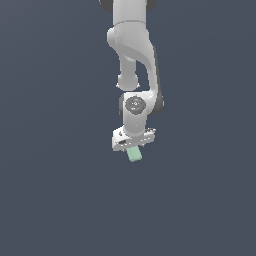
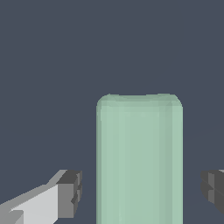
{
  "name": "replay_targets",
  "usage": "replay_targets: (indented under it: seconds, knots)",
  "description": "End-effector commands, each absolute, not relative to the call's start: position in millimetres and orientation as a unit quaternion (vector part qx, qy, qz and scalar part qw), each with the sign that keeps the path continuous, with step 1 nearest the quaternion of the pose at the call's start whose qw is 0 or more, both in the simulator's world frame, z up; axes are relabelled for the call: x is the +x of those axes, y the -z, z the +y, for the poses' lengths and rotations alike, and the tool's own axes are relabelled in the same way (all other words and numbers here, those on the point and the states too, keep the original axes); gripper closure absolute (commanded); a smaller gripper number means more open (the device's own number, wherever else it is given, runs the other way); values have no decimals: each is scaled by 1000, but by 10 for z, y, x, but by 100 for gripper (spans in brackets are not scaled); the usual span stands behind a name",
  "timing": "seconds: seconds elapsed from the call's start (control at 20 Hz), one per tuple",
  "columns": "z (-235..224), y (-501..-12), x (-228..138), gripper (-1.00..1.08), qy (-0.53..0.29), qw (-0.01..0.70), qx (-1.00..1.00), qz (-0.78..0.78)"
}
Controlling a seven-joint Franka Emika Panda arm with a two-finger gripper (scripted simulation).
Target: Pick up the object and move it to a goal position.
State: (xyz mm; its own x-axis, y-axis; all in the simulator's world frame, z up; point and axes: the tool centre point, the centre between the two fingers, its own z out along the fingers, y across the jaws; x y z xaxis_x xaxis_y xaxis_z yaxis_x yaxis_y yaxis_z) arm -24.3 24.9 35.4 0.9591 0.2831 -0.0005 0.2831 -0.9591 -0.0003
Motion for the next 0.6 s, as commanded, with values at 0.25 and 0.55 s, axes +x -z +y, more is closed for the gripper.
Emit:
replay_targets:
  seconds: [0.25,0.55]
  knots:
    - [248,-138,-238,-92,0,0,-990,-144]
    - [248,-136,-237,108,0,0,-990,-144]
